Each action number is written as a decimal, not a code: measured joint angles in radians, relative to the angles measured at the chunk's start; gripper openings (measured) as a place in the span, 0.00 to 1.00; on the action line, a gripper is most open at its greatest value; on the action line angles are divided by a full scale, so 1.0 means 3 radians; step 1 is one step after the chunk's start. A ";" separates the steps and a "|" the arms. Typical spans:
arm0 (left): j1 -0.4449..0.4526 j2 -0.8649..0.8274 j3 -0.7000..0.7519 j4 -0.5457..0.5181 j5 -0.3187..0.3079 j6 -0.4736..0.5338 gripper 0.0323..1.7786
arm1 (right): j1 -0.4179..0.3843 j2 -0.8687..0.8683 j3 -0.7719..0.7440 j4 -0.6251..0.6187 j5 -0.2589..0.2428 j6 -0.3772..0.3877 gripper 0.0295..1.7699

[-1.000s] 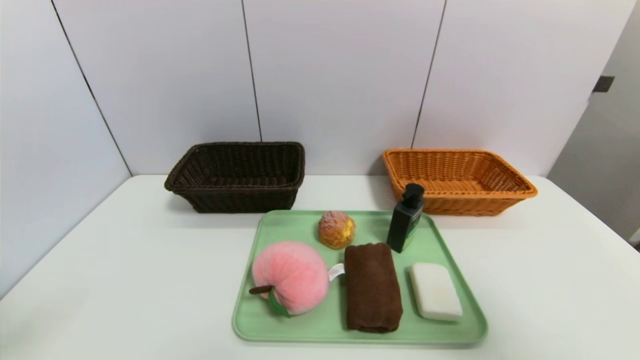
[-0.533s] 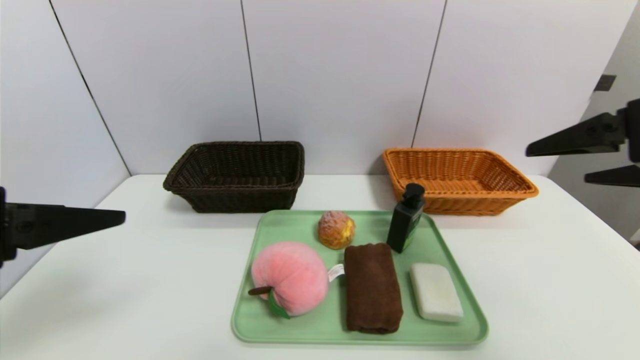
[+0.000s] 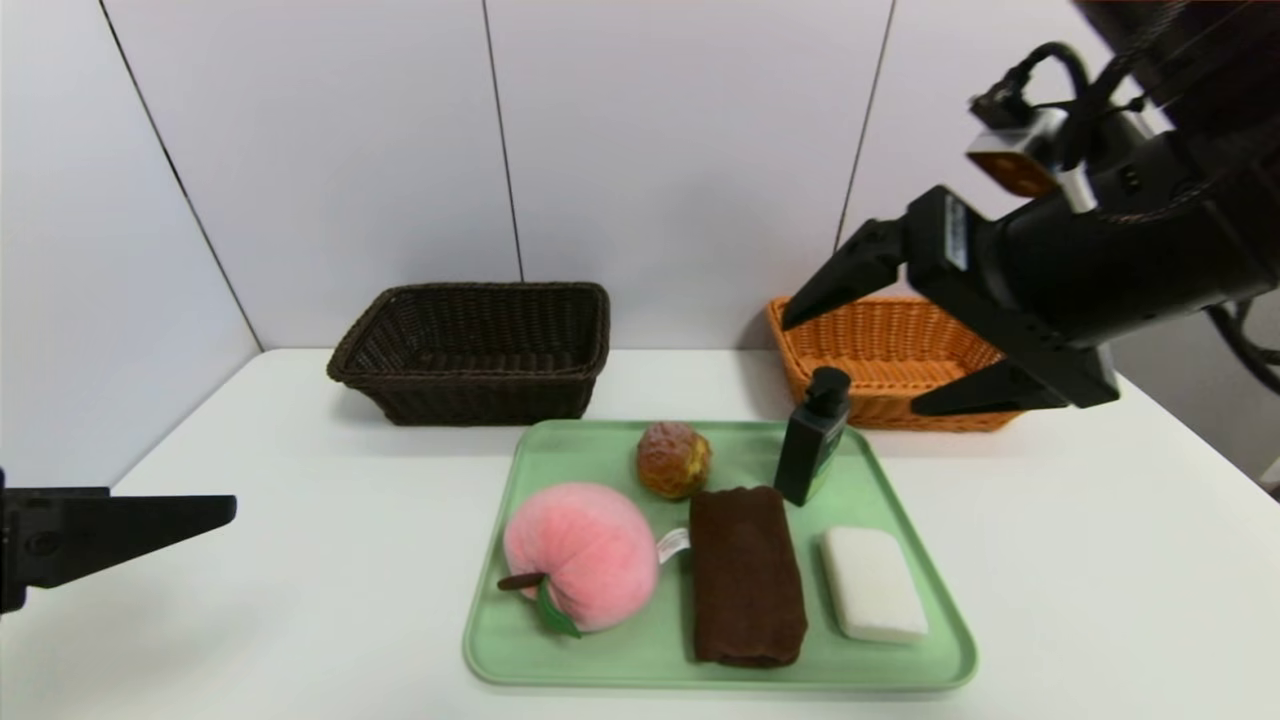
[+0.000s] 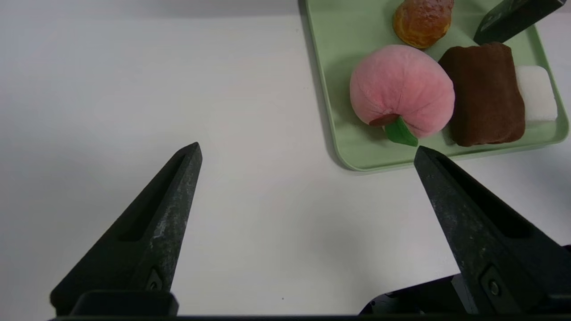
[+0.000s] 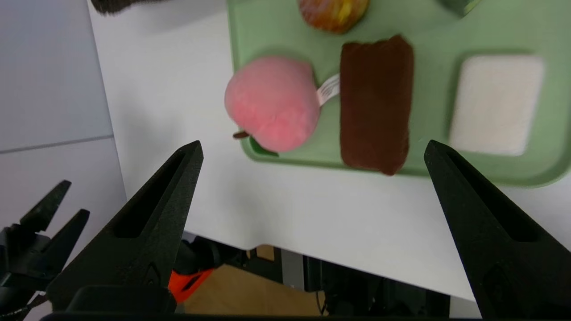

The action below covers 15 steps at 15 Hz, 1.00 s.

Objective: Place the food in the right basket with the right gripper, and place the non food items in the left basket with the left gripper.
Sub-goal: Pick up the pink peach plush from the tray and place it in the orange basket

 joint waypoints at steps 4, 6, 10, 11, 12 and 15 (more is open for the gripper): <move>0.0000 -0.0270 0.0050 0.0001 0.0116 -0.0007 0.95 | 0.0516 0.0360 -0.0077 -0.0061 0.0001 0.0045 0.97; 0.0001 -0.0345 0.0067 0.0000 0.0116 -0.0006 0.95 | 0.0638 0.0496 -0.0080 -0.0170 -0.0032 0.0042 0.97; 0.0006 -0.0443 0.0146 -0.0004 0.0109 -0.0007 0.95 | 0.0834 0.0749 -0.0080 -0.0337 -0.0204 0.0024 0.97; 0.0006 -0.0457 0.0157 -0.0004 0.0111 -0.0007 0.95 | 0.0870 0.0819 -0.0080 -0.0404 -0.0222 0.0023 0.97; 0.0006 -0.0472 0.0164 -0.0006 0.0109 -0.0007 0.95 | 0.0891 0.0885 -0.0080 -0.0481 -0.0243 0.0019 0.97; 0.0006 -0.0508 0.0175 -0.0003 0.0106 -0.0005 0.95 | 0.0955 0.1074 -0.0079 -0.0621 -0.0528 -0.0065 0.97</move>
